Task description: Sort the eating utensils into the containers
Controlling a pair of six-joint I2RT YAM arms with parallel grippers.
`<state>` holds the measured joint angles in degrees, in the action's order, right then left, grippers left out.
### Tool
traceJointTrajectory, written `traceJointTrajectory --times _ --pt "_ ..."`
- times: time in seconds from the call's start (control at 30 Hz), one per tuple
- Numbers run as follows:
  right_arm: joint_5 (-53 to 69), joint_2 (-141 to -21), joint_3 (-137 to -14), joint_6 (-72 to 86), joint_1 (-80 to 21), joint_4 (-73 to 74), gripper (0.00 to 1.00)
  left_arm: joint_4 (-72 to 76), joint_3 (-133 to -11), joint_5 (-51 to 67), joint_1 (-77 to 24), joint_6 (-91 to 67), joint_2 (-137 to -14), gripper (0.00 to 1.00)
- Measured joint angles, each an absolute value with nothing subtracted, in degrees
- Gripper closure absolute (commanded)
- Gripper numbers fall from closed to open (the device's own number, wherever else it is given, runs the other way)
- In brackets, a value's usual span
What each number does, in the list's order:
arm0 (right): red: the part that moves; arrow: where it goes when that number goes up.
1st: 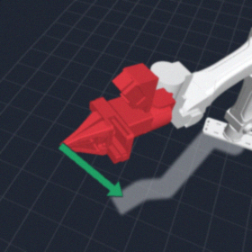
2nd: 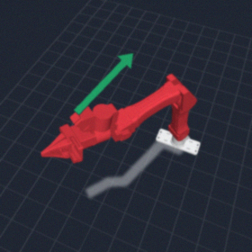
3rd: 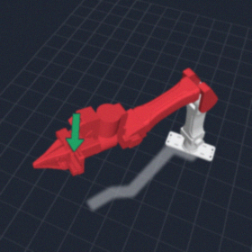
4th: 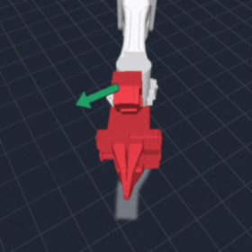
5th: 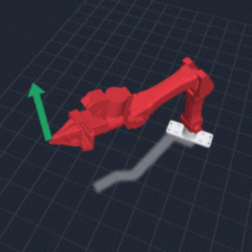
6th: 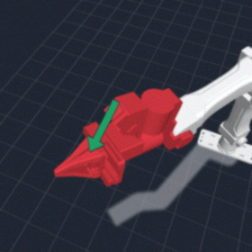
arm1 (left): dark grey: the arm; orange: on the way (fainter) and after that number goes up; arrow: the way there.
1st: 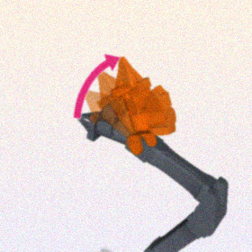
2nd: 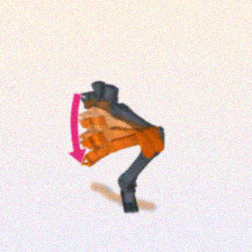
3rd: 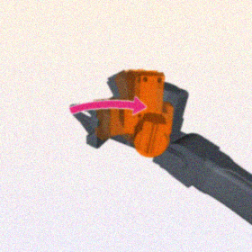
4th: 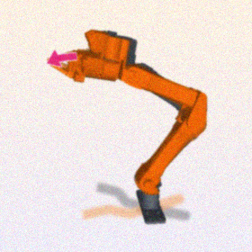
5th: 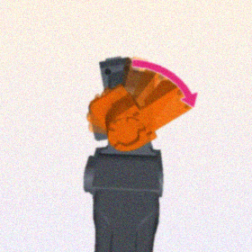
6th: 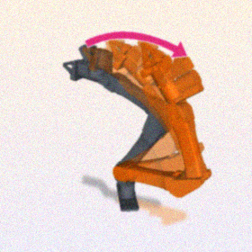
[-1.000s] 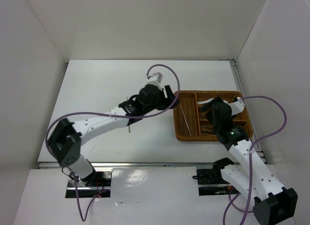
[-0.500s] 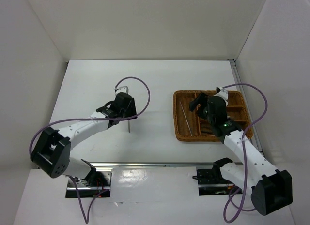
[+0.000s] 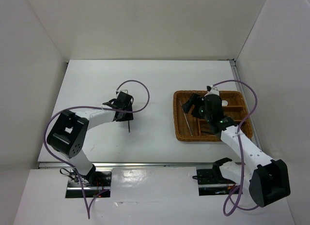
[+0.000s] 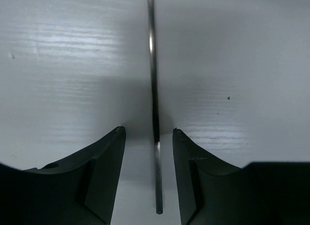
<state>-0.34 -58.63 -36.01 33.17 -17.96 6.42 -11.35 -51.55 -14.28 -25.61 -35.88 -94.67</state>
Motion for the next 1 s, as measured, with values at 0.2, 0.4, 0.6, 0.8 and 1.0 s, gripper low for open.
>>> traceJointTrajectory --times 0.2,0.4,0.6,0.8,1.0 --pt "-0.1 -59.1 -36.1 33.1 -18.0 6.3 0.14 -9.9 -54.9 -13.2 -25.4 -34.6 -98.2 0.49" --pt "0.0 -60.2 -36.1 33.1 -18.0 6.2 0.14 -11.6 -59.9 -13.9 -25.0 -34.5 -102.1 0.55" --pt "2.3 -60.2 -36.1 32.5 -18.0 4.7 0.14 -12.5 -61.2 -14.5 -24.8 -34.2 -103.1 0.65" --pt "7.0 -60.2 -36.1 31.6 -18.0 0.6 0.14 -12.5 -61.3 -14.3 -24.5 -33.1 -103.3 0.80" --pt "12.6 -61.0 -36.0 29.8 -18.5 -3.2 0.14 -12.3 -61.3 -13.0 -24.4 -32.7 -103.2 0.86"
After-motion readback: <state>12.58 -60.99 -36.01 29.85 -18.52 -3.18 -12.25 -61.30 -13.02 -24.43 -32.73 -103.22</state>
